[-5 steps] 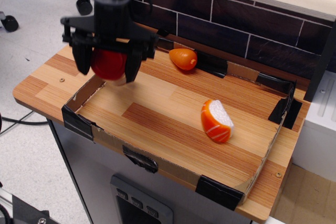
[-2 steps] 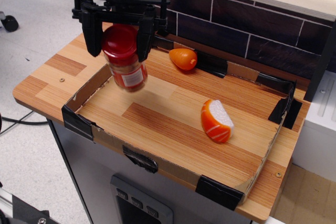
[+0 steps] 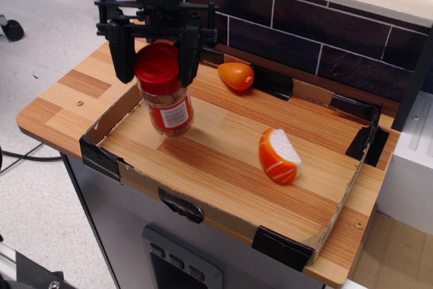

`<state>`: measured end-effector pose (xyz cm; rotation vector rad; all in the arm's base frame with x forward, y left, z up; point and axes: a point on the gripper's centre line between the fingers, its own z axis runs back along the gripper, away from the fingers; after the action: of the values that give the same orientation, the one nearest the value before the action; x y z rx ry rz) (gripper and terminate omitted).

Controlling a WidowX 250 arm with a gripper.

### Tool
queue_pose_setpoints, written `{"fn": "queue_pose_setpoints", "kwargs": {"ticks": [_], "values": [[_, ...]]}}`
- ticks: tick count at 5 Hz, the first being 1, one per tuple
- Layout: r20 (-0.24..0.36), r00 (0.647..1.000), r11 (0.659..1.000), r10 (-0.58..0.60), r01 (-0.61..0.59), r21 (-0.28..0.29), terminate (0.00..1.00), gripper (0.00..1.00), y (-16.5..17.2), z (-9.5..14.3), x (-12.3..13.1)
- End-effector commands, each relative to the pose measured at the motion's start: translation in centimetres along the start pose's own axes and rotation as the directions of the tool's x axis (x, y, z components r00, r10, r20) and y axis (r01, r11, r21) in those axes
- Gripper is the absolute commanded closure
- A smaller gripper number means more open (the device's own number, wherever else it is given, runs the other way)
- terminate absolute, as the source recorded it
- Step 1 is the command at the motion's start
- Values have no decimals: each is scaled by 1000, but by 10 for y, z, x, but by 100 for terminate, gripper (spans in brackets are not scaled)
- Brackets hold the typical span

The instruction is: Upright basil bottle

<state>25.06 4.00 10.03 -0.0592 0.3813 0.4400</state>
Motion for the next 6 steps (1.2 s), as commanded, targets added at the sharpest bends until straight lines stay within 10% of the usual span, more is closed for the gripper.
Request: {"fn": "queue_pose_setpoints", "kwargs": {"ticks": [1,2,4,6], "values": [[43,999,1000,29,-28,-7,0,0,-2,8,12],[100,995,1000,28,-27,-5,0,0,-1,18,12],[462,886,999,49,-34,-40,0,0,-1,72,-3],[548,833,997,76,-55,-54,0,0,-5,78,1]]}}
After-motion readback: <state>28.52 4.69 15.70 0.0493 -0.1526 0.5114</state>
